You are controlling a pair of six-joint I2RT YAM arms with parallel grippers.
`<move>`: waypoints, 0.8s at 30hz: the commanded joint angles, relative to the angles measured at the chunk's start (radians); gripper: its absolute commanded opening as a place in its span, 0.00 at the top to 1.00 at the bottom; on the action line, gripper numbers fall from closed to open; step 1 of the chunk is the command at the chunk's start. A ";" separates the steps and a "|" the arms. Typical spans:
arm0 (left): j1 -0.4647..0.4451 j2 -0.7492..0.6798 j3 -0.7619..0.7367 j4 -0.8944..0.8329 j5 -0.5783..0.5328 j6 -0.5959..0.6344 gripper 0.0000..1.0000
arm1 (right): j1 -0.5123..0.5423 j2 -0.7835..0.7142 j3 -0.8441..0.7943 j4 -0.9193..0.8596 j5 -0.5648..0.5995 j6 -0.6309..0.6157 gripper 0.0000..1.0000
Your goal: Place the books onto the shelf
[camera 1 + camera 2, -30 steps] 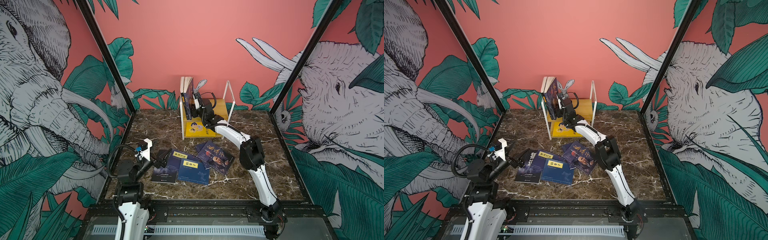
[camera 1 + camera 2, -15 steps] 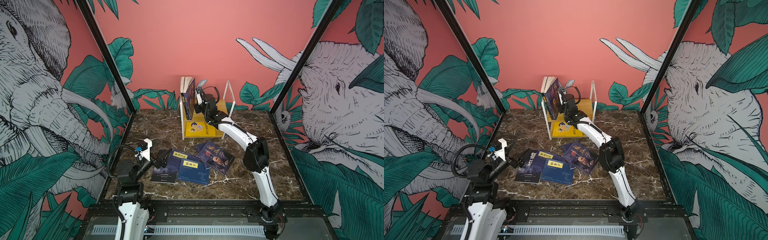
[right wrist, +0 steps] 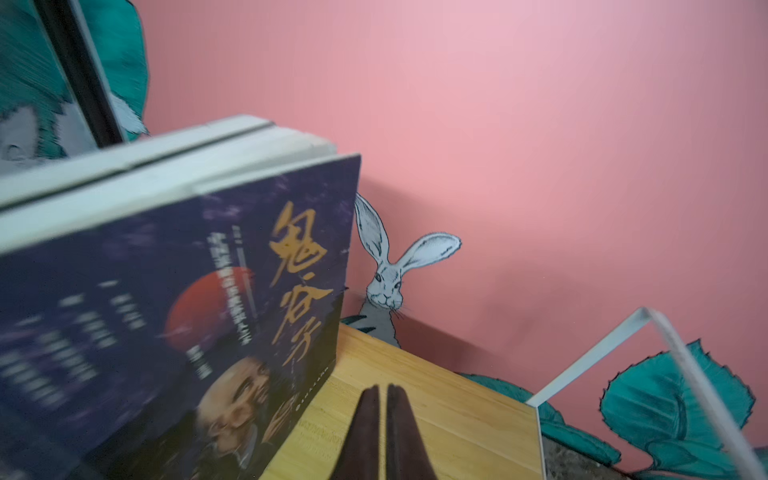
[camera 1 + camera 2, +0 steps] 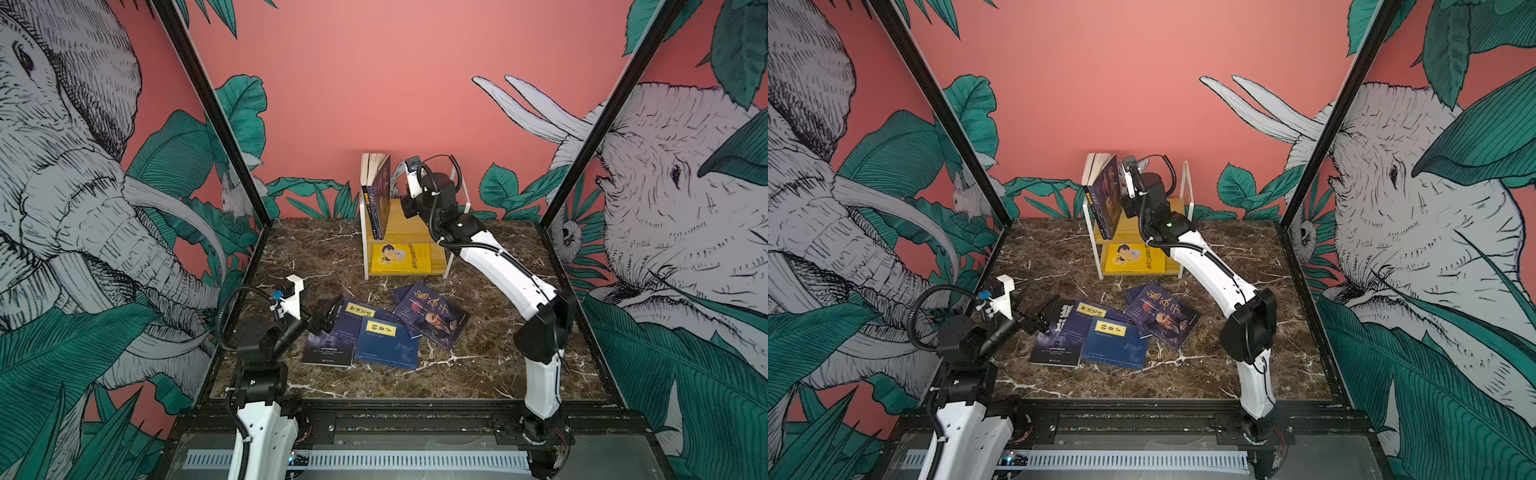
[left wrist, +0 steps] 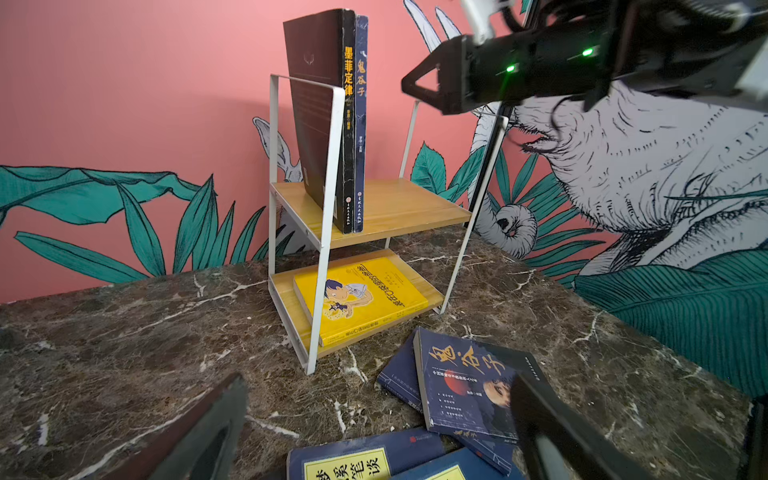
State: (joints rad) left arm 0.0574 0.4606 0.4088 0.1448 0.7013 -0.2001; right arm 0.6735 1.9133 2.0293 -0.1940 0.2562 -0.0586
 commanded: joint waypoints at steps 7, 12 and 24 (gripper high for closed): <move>-0.042 0.074 0.065 -0.118 -0.023 -0.073 0.00 | 0.024 -0.473 -0.479 -0.029 0.087 0.153 0.32; -0.077 0.184 0.141 -0.172 0.020 -0.091 0.00 | 0.025 -0.638 -0.679 -0.084 0.123 0.273 0.10; -0.145 0.547 0.246 -0.099 0.130 -0.348 0.01 | 0.020 -0.894 -1.075 -0.157 0.083 0.633 0.05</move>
State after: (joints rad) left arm -0.0616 0.9379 0.6216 -0.0044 0.7795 -0.4225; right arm 0.6949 1.0664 1.0122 -0.3389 0.3435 0.4213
